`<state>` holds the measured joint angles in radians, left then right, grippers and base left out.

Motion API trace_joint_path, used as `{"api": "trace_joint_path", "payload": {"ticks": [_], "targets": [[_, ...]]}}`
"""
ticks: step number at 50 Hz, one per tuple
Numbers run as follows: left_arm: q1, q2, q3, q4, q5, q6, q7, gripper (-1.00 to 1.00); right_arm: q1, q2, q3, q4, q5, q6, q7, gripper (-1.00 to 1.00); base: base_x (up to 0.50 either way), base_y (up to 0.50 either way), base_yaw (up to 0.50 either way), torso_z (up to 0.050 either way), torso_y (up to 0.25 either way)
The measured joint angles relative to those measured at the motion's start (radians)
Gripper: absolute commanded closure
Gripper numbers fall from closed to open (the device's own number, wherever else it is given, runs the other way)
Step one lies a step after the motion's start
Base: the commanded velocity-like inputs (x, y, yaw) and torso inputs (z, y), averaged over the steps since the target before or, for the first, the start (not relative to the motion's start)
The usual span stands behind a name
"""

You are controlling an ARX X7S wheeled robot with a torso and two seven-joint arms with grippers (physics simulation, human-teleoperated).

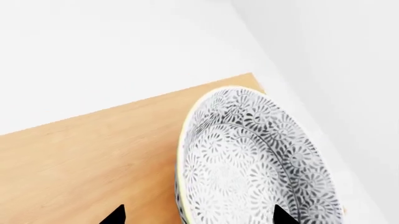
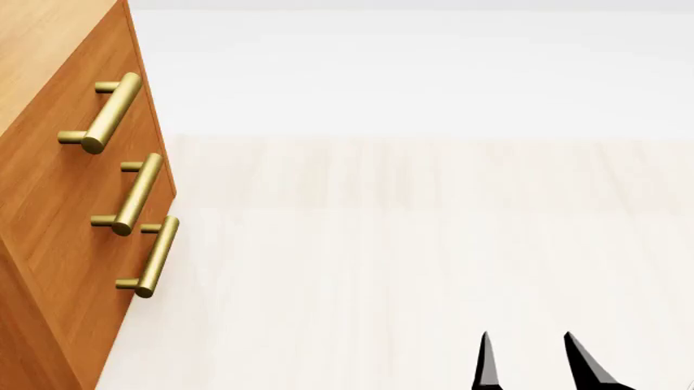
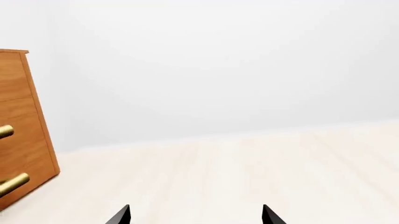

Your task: Put the bowl on top of the cabinet.

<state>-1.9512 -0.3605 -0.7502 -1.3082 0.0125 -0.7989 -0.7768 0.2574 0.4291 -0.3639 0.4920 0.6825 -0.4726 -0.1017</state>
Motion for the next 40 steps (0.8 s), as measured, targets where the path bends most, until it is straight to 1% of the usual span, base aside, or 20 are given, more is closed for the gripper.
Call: {"api": "trace_joint_path", "payload": {"ticks": [6, 20, 31, 37, 38, 40], "targets": [[-0.035, 0.003, 0.012, 0.038, 0.004, -0.050, -0.012, -1.00, -0.025, 0.015, 0.003, -0.050, 0.005, -0.002, 0.009, -1.00, 0.00, 0.00, 0.00, 0.000, 0.000], [-0.067, 0.093, 0.040, 0.390, 0.015, -0.343, -0.048, -1.00, -0.105, 0.061, 0.017, -0.196, 0.014, -0.021, 0.040, -1.00, 0.00, 0.00, 0.00, 0.000, 0.000], [-0.101, 0.155, 0.090, 0.617, 0.018, -0.556, -0.054, -1.00, -0.176, 0.098, 0.030, -0.312, 0.018, -0.046, 0.061, -1.00, 0.00, 0.00, 0.00, 0.000, 0.000], [-0.115, 0.177, 0.155, 0.705, 0.019, -0.651, -0.038, -1.00, -0.215, 0.117, 0.039, -0.371, 0.019, -0.063, 0.070, -1.00, 0.00, 0.00, 0.00, 0.000, 0.000], [-0.118, 0.180, 0.167, 0.714, 0.029, -0.663, -0.026, -1.00, -0.222, 0.120, 0.040, -0.380, 0.019, -0.066, 0.071, -1.00, 0.00, 0.00, 0.00, 0.000, 0.000], [-0.125, 0.198, 0.184, 0.732, 0.088, -0.683, 0.034, -1.00, -0.234, 0.125, 0.042, -0.399, 0.018, -0.072, 0.074, -1.00, 0.00, 0.00, 0.00, 0.000, 0.000]]}}
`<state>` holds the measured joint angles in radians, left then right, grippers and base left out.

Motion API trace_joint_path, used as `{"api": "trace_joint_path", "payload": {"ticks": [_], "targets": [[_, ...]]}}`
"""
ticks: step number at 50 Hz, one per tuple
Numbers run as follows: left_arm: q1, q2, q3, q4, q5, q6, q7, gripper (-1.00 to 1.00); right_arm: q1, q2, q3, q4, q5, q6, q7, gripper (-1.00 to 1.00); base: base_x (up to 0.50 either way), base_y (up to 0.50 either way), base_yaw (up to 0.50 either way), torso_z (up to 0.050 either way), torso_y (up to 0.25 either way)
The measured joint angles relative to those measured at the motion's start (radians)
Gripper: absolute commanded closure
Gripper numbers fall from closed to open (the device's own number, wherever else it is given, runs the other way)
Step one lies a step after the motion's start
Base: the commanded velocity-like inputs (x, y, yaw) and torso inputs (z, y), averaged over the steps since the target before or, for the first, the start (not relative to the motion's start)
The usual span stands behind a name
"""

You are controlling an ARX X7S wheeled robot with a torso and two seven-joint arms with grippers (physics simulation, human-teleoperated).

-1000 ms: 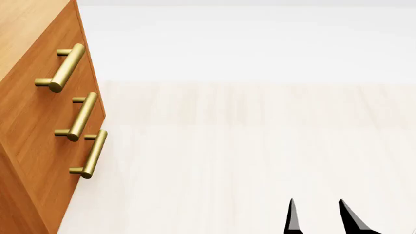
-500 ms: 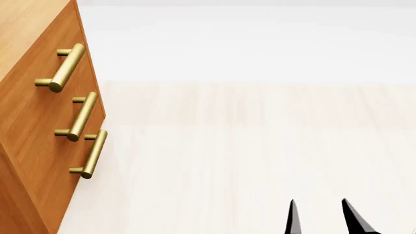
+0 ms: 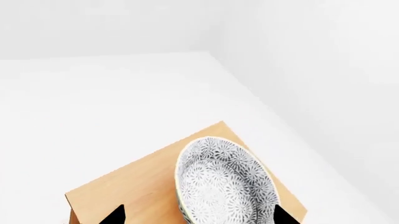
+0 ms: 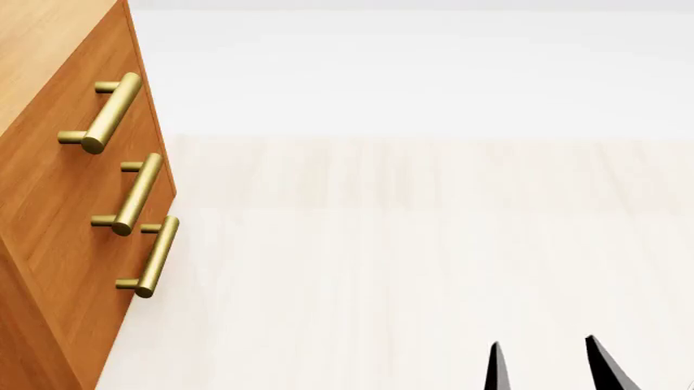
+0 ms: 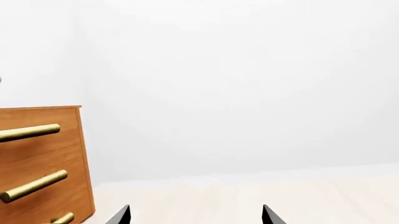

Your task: Put the bowl on top of the cabinet.

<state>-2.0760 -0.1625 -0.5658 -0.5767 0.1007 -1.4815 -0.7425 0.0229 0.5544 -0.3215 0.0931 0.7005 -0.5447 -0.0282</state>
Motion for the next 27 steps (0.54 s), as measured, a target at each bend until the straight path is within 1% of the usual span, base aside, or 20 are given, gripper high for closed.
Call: {"api": "trace_joint_path", "payload": {"ticks": [6, 11, 16, 27], "targets": [[-0.016, 0.073, 0.072, 0.039, 0.347, -0.040, 0.325, -1.00, -0.034, 0.014, 0.007, -0.046, -0.003, -0.017, 0.005, -1.00, 0.00, 0.00, 0.00, 0.000, 0.000], [-0.031, 0.108, 0.143, 0.049, 0.564, -0.059, 0.526, -1.00, -0.057, 0.023, 0.012, -0.076, -0.005, -0.031, 0.007, -1.00, 0.00, 0.00, 0.00, 0.000, 0.000], [-0.043, 0.130, 0.211, 0.049, 0.702, -0.071, 0.667, -1.00, -0.075, 0.030, 0.016, -0.098, -0.006, -0.044, 0.006, -1.00, 0.00, 0.00, 0.00, 0.000, 0.000], [-0.043, 0.152, 0.362, 0.058, 0.922, -0.083, 0.948, -1.00, -0.108, 0.040, 0.023, -0.137, -0.008, -0.069, 0.000, -1.00, 0.00, 0.00, 0.00, 0.000, 0.000]]}}
